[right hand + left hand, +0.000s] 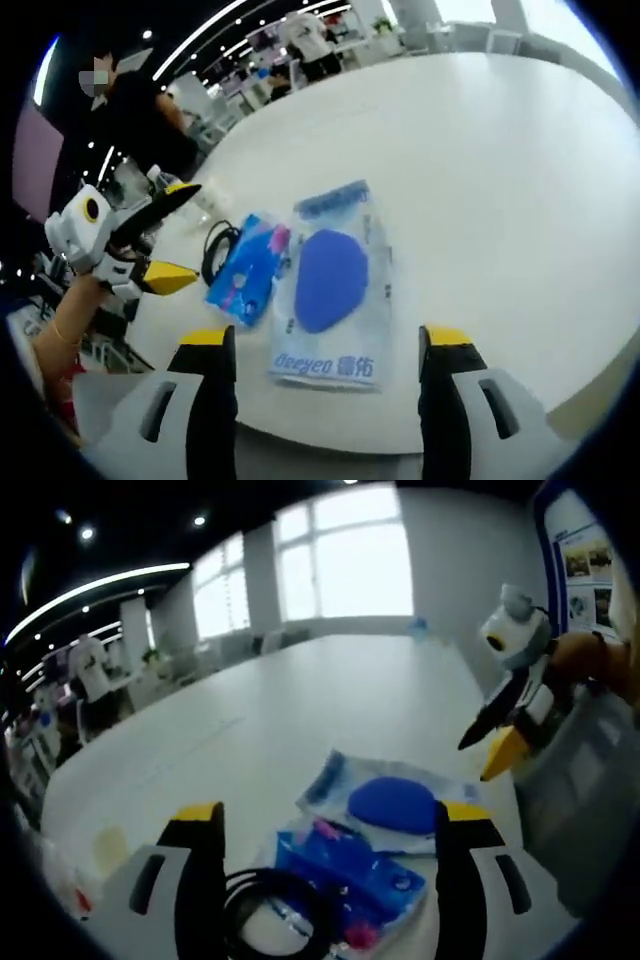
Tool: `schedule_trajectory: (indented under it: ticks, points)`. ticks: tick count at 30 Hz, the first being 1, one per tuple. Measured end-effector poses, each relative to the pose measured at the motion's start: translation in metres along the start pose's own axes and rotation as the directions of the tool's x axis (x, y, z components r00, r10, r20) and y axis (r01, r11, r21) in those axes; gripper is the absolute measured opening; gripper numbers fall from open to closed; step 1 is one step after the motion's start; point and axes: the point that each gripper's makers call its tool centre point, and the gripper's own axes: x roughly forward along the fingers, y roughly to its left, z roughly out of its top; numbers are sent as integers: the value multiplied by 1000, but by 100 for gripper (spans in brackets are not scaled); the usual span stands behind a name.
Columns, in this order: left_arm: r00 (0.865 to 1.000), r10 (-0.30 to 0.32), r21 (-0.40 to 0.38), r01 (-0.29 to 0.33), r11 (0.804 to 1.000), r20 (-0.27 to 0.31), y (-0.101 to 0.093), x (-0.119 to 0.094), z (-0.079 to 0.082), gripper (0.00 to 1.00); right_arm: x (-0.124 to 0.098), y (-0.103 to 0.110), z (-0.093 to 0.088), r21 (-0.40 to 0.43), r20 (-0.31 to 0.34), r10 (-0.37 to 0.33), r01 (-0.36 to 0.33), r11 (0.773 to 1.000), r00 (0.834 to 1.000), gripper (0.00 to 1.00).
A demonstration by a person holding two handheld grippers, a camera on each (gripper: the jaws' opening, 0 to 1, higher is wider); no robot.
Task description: Arrange the tabletop items into an orderly group along one side of the table until the central work area is clear of visible clutter.
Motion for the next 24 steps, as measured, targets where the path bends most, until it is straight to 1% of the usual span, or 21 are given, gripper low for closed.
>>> schedule_trajectory:
  ticks: [1, 3, 5, 8, 13, 15, 17, 19, 20, 24]
  points:
    - [1000, -7, -15, 7, 1000, -3, 0, 4, 0, 82, -1, -3, -5, 33, -21, -16, 17, 999, 1000, 69]
    - [1000, -21, -55, 21, 998, -6, 0, 11, -1, 79, 0, -4, -7, 65, -14, -14, 15, 998, 1000, 68]
    - [1000, -23, -47, 22, 999, -9, 0, 18, -2, 77, 0, -7, -14, 103, -37, -28, 32, 994, 999, 67]
    - [1000, -19, -44, 18, 999, -10, 3, 27, -2, 75, -1, -10, -22, 118, -72, -55, 63, 991, 996, 64]
    - [1000, -13, -61, 11, 998, -24, 11, 42, -6, 70, 1, -9, -33, 141, -98, -63, 76, 987, 993, 60]
    - [999, -11, -59, 9, 998, -32, 14, 48, -9, 69, 2, -8, -38, 157, -109, -61, 78, 985, 992, 58]
    - [999, -2, -47, -1, 999, -48, 20, 55, -12, 67, 4, -6, -43, 184, -123, -45, 68, 981, 991, 56]
    - [999, -2, -50, 0, 999, -51, 23, 62, -13, 66, 6, -3, -45, 205, -130, -28, 54, 977, 991, 54]
    - [999, -3, -54, 0, 999, -52, 25, 65, -14, 66, 5, -3, -45, 210, -128, -29, 56, 976, 991, 52]
    - [997, -16, -53, 12, 999, -70, 28, 78, -20, 62, 5, -6, -46, 233, -134, -37, 68, 970, 990, 51]
